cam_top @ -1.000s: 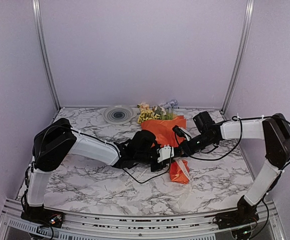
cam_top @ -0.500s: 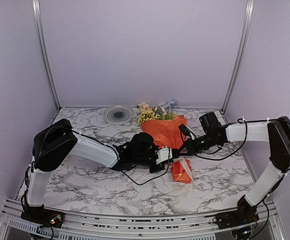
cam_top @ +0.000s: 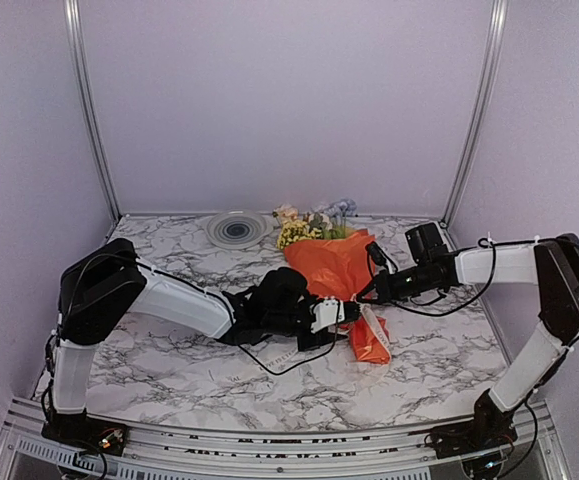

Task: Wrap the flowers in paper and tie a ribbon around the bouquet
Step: Cross the ribbon over the folded bouquet.

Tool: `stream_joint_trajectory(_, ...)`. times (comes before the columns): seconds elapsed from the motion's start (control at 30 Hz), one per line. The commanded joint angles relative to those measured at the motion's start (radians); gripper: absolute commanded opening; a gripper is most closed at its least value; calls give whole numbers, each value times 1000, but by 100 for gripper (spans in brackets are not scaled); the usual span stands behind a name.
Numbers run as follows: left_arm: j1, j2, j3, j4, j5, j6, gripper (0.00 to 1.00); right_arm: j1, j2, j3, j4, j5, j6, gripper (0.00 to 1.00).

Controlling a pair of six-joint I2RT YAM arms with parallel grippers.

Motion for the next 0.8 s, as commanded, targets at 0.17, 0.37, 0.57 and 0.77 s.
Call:
stream_joint_trajectory(0.17, -24, -128, -48, -9, 17, -31, 46, 20, 2, -2, 55, -16, 6, 0)
stream_joint_trajectory(0.37, 134, -127, -23, 121, 384, -338, 38, 32, -3, -22, 65, -21, -10, 0)
stream_joint_trajectory(0.57, 172, -14, 92, 154, 173, -485, 11, 46, -10, -23, 77, -24, -10, 0)
stream_joint_trajectory(0.77, 164, 74, 153, 96, 242, -529, 30, 51, -21, -27, 78, -18, -15, 0)
